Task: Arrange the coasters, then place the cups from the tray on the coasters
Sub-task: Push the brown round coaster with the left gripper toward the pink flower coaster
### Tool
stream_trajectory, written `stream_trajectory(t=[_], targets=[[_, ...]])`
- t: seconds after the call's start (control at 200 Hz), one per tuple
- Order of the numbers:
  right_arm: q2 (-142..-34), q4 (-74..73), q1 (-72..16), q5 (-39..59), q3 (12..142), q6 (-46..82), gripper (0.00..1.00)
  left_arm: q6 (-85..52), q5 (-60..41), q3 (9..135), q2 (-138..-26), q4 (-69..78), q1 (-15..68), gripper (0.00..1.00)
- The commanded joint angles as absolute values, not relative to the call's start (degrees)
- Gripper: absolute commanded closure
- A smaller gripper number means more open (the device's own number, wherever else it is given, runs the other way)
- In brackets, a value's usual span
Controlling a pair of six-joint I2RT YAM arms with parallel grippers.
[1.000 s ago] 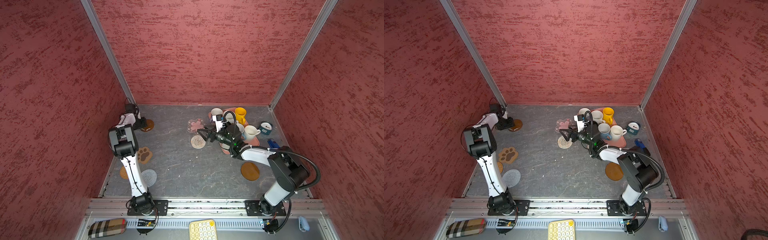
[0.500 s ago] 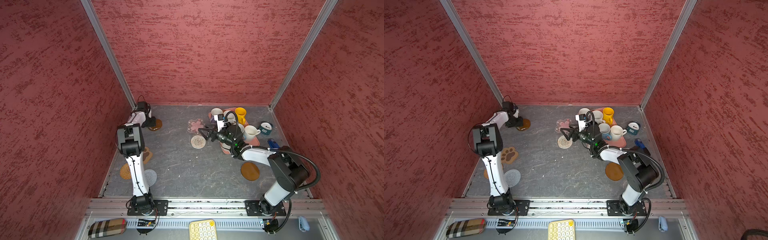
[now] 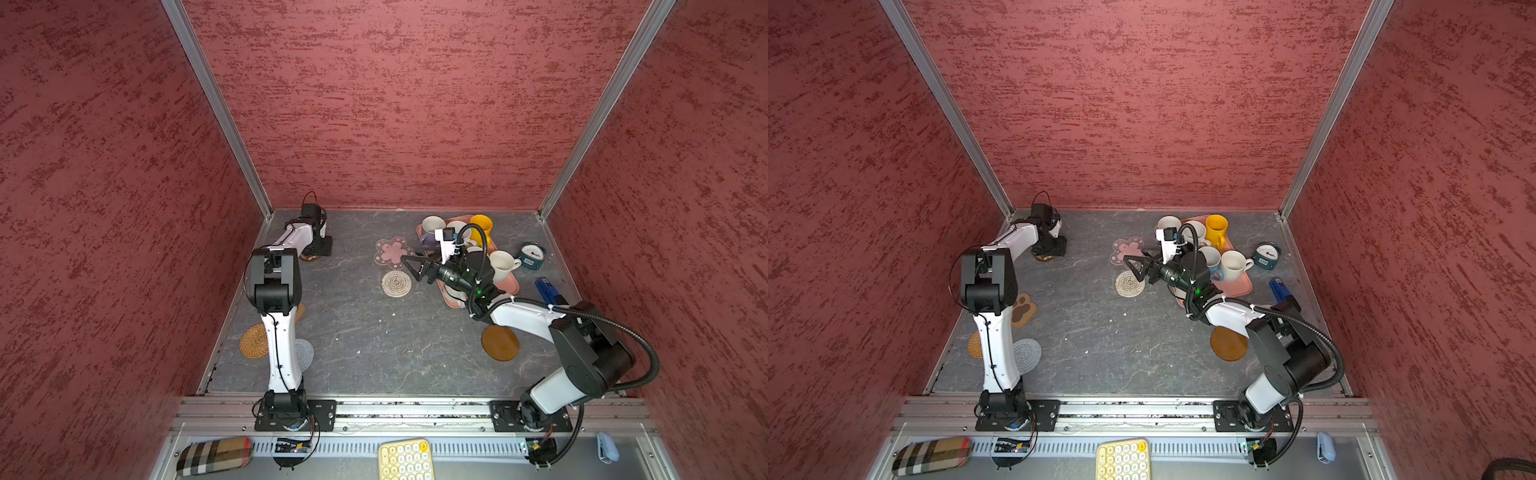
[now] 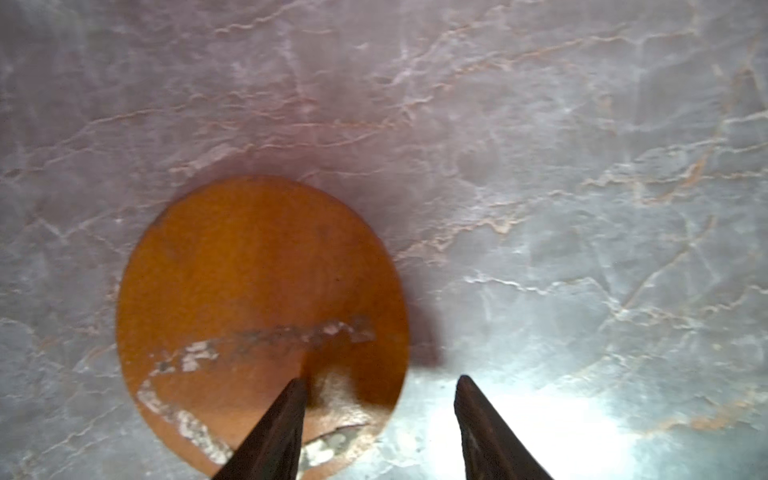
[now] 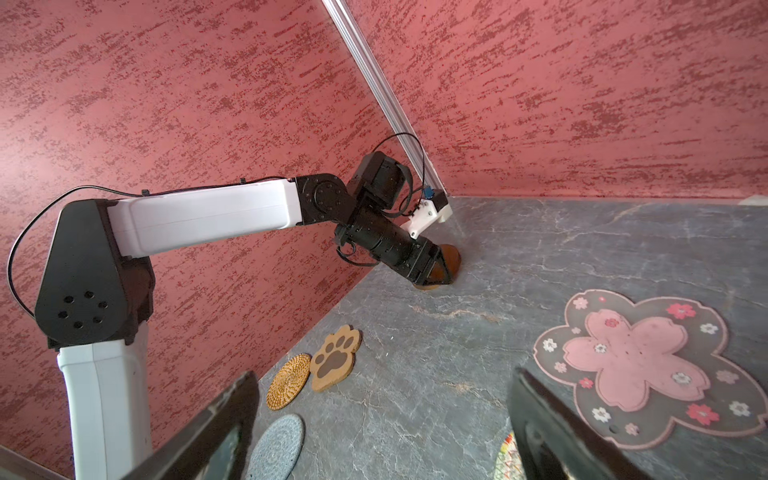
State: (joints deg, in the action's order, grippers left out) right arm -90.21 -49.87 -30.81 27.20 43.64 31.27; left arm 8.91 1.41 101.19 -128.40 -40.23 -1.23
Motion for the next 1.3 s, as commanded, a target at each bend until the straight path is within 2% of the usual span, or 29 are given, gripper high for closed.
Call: stream_trajectory(t=[0.0, 0.205, 0.481, 0.686, 1.072, 1.292], targets=[[-88.8, -50.9, -30.4, 26.9, 42.6, 30.6, 0.06, 7.2, 0.6, 100.7, -127.0, -44.6, -3.1, 0.36], [-90.0, -50.9, -30.4, 27.6, 43.2, 31.0, 0.06, 9.3, -5.1, 100.6, -125.2, -44.9, -8.8, 0.22], [-92.1, -50.8, -30.4, 28.3, 44.4, 31.2, 0.06, 12.1, -6.8, 105.4, -129.6, -47.7, -11.4, 0.21], [-93.5, -50.3, -30.4, 28.4, 45.2, 30.9, 0.06, 12.3, -10.4, 108.0, -132.6, -48.0, -11.6, 0.21], [-93.5, -50.2, -30.4, 28.6, 45.4, 31.0, 0.06, 12.5, -11.1, 110.4, -135.0, -49.7, -10.3, 0.35], [-93.5, -50.5, -30.4, 28.8, 45.3, 31.3, 0.06, 12.9, -10.7, 111.0, -134.9, -49.9, -7.8, 0.36]])
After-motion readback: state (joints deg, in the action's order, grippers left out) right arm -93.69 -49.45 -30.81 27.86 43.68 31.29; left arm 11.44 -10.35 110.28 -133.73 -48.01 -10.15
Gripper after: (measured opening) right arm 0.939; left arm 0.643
